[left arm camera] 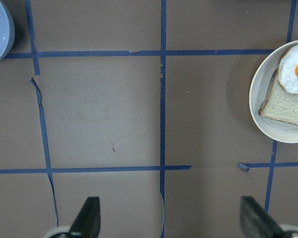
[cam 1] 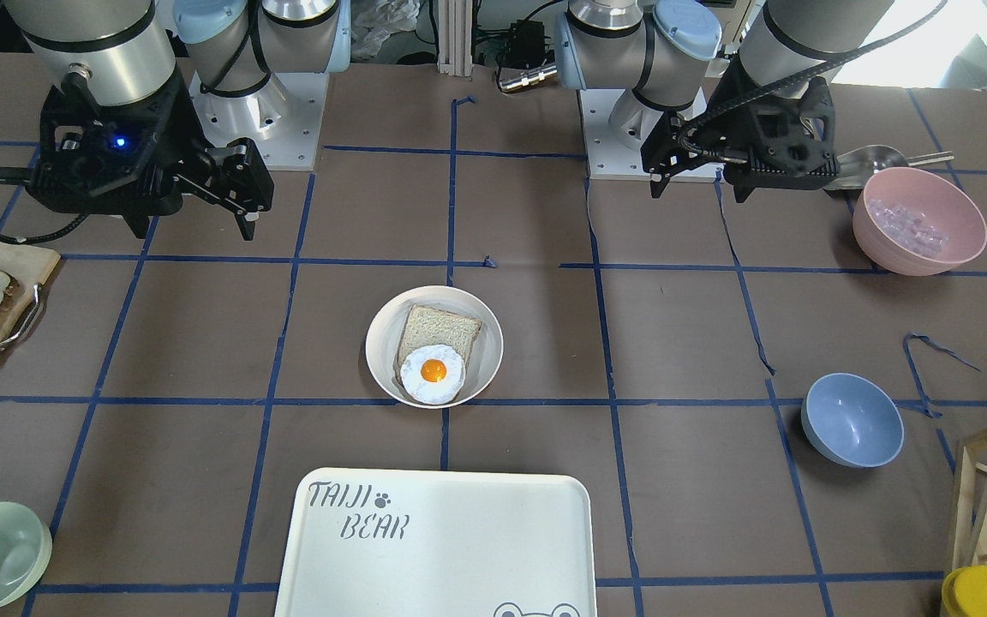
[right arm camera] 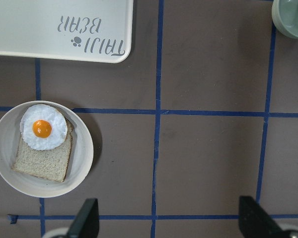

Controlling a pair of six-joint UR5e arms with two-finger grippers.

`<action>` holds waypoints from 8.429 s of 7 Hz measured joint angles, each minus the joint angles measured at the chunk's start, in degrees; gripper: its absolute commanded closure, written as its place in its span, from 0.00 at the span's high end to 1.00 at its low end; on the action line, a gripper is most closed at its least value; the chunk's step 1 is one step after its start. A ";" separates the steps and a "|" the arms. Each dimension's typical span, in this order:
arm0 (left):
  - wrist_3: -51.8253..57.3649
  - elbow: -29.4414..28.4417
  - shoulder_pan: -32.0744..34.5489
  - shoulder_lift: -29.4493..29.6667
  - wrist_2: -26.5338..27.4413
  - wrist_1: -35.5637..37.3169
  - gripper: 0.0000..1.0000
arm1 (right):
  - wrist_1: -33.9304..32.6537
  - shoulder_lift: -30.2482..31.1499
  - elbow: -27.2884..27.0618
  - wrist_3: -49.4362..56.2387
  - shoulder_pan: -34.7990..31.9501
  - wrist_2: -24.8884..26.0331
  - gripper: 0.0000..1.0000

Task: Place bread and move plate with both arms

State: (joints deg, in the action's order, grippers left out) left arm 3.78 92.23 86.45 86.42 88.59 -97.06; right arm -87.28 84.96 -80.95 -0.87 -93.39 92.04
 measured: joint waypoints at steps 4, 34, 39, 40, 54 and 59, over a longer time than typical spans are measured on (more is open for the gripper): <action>0.00 0.03 0.04 0.05 0.00 0.13 1.00 | -1.43 -0.21 0.13 7.01 0.66 -3.81 1.00; 0.00 -0.23 -0.14 0.05 0.09 0.03 1.00 | -50.24 -13.50 -36.47 35.15 41.34 17.46 0.44; 0.09 -0.27 -0.23 0.14 2.33 0.08 1.00 | -49.98 -14.50 -36.49 34.49 41.53 17.40 0.00; 0.09 -0.25 -0.21 0.14 2.39 0.10 1.00 | -49.87 -14.39 -36.52 34.20 41.54 17.46 0.00; 0.09 0.21 -0.21 0.58 2.11 0.24 1.00 | -25.58 -11.59 -18.23 -39.01 -18.50 4.21 0.00; 0.09 0.23 -0.16 0.54 2.13 0.33 1.00 | -30.54 -17.88 -15.49 -43.72 -23.48 0.67 0.00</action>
State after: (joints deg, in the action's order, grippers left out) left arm 3.87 92.46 86.29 86.97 90.72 -96.73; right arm -117.82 67.08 -96.44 -44.59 -116.87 92.71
